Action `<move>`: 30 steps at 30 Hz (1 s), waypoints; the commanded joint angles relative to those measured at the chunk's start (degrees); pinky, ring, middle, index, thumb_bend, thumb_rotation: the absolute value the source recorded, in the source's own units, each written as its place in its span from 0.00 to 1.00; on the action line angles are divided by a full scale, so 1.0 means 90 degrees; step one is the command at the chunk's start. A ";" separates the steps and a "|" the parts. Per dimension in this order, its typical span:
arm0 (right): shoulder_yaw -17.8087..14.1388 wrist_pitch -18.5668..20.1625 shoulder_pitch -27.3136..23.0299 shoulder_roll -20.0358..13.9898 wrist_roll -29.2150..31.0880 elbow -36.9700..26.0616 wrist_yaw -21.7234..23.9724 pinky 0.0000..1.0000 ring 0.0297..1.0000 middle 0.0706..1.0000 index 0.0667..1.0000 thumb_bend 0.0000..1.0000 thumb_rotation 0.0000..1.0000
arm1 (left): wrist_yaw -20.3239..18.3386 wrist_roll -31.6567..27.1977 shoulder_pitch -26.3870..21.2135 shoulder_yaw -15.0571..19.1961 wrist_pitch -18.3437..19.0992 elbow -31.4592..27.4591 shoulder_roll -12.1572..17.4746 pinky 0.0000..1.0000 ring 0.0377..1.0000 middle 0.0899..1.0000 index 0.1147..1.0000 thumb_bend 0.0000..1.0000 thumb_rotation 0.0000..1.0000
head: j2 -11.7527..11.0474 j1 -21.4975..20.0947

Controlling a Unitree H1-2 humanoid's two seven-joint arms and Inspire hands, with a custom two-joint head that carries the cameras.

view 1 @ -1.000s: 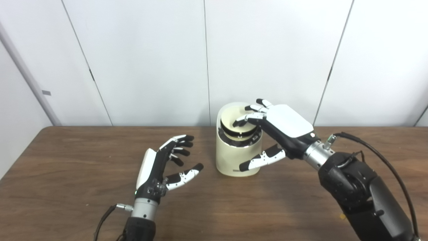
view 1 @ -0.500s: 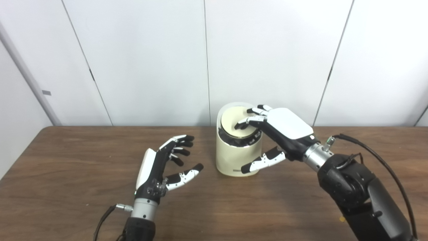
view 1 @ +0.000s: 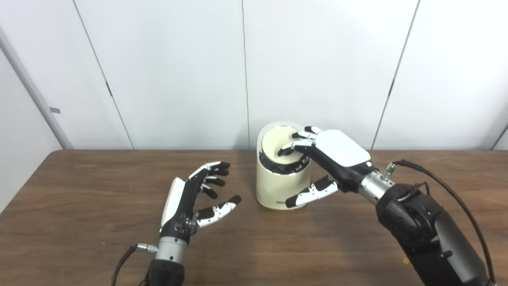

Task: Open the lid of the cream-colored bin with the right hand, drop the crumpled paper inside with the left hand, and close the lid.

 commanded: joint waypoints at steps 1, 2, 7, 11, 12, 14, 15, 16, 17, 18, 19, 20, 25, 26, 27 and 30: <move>0.0062 -0.0171 -0.0228 -0.0174 -0.0079 -0.0018 0.0090 0.98 0.90 0.72 0.72 0.75 0.57 | 0.0012 -0.0024 -0.0151 -0.0008 -0.0081 -0.0246 -0.0014 0.49 0.63 0.69 0.72 0.63 0.09 | 0.0033 0.0007; 0.0095 -0.0226 -0.0239 -0.0202 -0.0108 -0.0004 0.0072 0.98 0.90 0.71 0.71 0.75 0.57 | 0.0012 -0.0027 -0.0153 -0.0011 -0.0077 -0.0245 -0.0011 0.49 0.63 0.70 0.72 0.63 0.09 | 0.0033 0.0007; 0.0300 -0.0667 -0.0288 -0.0359 -0.0444 0.0139 -0.0201 0.94 0.87 0.66 0.67 0.77 0.51 | 0.0014 0.0007 -0.0164 -0.0021 -0.0054 -0.0261 0.0005 0.49 0.63 0.69 0.72 0.62 0.10 | 0.0073 0.0023; 0.0382 -0.0887 -0.0295 -0.0409 -0.0629 0.0239 -0.0357 0.95 0.83 0.59 0.62 0.78 0.51 | 0.0001 0.0012 -0.0166 -0.0022 -0.0019 -0.0295 0.0010 0.49 0.63 0.69 0.72 0.62 0.10 | 0.0077 0.0021; 0.0408 -0.0901 -0.0298 -0.0424 -0.0685 0.0243 -0.0345 0.97 0.83 0.58 0.61 0.77 0.53 | -0.0005 0.0013 -0.0168 -0.0024 -0.0011 -0.0303 0.0013 0.49 0.63 0.69 0.72 0.62 0.10 | 0.0086 0.0010; 0.0439 -0.0922 -0.0299 -0.0442 -0.0747 0.0249 -0.0335 0.99 0.83 0.57 0.60 0.76 0.54 | -0.0014 0.0016 -0.0169 -0.0026 0.0004 -0.0317 0.0018 0.49 0.63 0.69 0.72 0.62 0.10 | 0.0101 0.0022; 0.0446 -0.0930 -0.0297 -0.0446 -0.0753 0.0252 -0.0334 1.00 0.82 0.57 0.59 0.76 0.54 | -0.0016 0.0023 -0.0169 -0.0028 0.0013 -0.0326 0.0021 0.49 0.63 0.69 0.72 0.62 0.10 | 0.0101 0.0022; 0.0452 -0.0920 -0.0294 -0.0446 -0.0760 0.0250 -0.0311 1.00 0.82 0.57 0.59 0.76 0.54 | -0.0015 0.0031 -0.0168 -0.0028 0.0019 -0.0328 0.0023 0.49 0.63 0.69 0.72 0.62 0.10 | 0.0099 0.0019; 0.0455 -0.0900 -0.0290 -0.0440 -0.0767 0.0245 -0.0287 1.00 0.82 0.57 0.59 0.76 0.55 | -0.0014 0.0032 -0.0169 -0.0025 0.0018 -0.0324 0.0026 0.49 0.63 0.69 0.72 0.62 0.10 | 0.0096 0.0014; 0.0455 -0.0886 -0.0287 -0.0436 -0.0769 0.0241 -0.0274 1.00 0.82 0.57 0.59 0.76 0.55 | -0.0014 0.0028 -0.0169 -0.0023 0.0019 -0.0320 0.0026 0.49 0.63 0.69 0.72 0.62 0.10 | 0.0096 0.0014; 0.0452 -0.0887 -0.0282 -0.0430 -0.0769 0.0242 -0.0286 1.00 0.81 0.57 0.58 0.76 0.55 | -0.0011 0.0009 -0.0168 -0.0017 0.0003 -0.0310 0.0026 0.50 0.63 0.69 0.72 0.62 0.11 | 0.0095 0.0012; 0.0450 -0.0894 -0.0278 -0.0430 -0.0769 0.0245 -0.0300 1.00 0.81 0.56 0.58 0.76 0.55 | -0.0010 -0.0003 -0.0168 -0.0014 -0.0007 -0.0303 0.0025 0.50 0.63 0.69 0.72 0.63 0.10 | 0.0095 0.0012; 0.0402 -0.0891 -0.0248 -0.0408 -0.0726 0.0244 -0.0379 1.00 0.81 0.56 0.58 0.75 0.56 | -0.0027 -0.0029 -0.0172 -0.0013 -0.0012 -0.0306 0.0034 0.49 0.63 0.69 0.72 0.62 0.09 | 0.0087 0.0009; 0.0370 -0.0844 -0.0239 -0.0393 -0.0704 0.0213 -0.0371 1.00 0.81 0.57 0.58 0.75 0.56 | -0.0027 -0.0024 -0.0171 -0.0015 -0.0014 -0.0311 0.0034 0.49 0.62 0.69 0.72 0.62 0.09 | 0.0087 0.0009; 0.0315 -0.0739 -0.0227 -0.0365 -0.0655 0.0142 -0.0318 1.00 0.81 0.58 0.59 0.75 0.56 | -0.0027 -0.0018 -0.0169 -0.0017 -0.0013 -0.0316 0.0033 0.49 0.62 0.69 0.72 0.62 0.09 | 0.0087 0.0009; 0.0135 -0.0468 -0.0192 -0.0257 -0.0491 -0.0027 -0.0252 1.00 0.84 0.63 0.63 0.73 0.57 | -0.0018 -0.0026 -0.0176 -0.0010 -0.0024 -0.0291 0.0031 0.49 0.62 0.69 0.72 0.62 0.08 | 0.0063 0.0011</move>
